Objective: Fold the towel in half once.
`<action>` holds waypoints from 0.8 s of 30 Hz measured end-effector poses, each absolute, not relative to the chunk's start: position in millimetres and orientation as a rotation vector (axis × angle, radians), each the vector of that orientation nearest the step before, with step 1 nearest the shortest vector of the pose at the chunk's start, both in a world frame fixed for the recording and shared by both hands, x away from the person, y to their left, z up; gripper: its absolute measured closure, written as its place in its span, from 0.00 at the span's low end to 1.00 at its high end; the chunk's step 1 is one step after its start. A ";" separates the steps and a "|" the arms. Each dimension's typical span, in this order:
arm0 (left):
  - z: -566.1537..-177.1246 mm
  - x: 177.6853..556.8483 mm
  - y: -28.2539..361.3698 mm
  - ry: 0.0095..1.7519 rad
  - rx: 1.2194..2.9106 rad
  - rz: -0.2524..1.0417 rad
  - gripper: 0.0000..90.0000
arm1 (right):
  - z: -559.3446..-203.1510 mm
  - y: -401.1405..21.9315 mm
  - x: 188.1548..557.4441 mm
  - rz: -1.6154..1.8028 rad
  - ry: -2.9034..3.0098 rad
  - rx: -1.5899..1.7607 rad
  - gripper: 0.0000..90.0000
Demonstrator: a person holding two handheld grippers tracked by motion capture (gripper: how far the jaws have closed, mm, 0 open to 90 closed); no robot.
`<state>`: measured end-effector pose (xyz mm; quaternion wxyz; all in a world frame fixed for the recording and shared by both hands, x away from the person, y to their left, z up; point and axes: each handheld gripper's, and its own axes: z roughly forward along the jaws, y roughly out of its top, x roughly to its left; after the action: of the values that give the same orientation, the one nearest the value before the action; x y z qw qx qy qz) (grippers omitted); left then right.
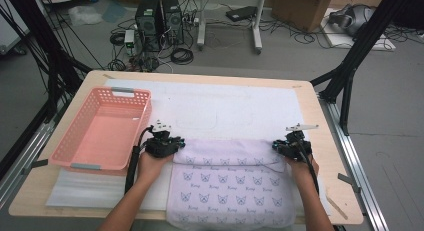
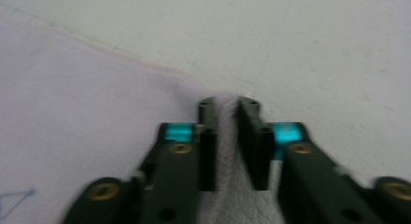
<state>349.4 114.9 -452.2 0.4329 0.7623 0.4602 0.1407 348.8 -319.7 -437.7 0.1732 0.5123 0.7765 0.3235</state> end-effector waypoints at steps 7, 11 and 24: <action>-438.7 341.7 124.1 1.108 1.806 0.359 0.96 | -423.0 -320.1 336.8 1.003 2.141 1.360 0.94; -430.8 333.6 126.5 1.067 1.789 0.370 0.96 | -415.7 -321.7 326.0 1.058 2.094 1.332 0.94; -418.8 298.4 143.6 0.991 1.715 0.345 0.95 | -402.9 -325.1 280.2 1.198 2.032 1.278 0.93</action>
<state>298.4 143.6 -418.8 0.5359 0.7201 0.4163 0.1448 280.2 -325.1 -402.9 0.2274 0.4639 0.7375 0.4349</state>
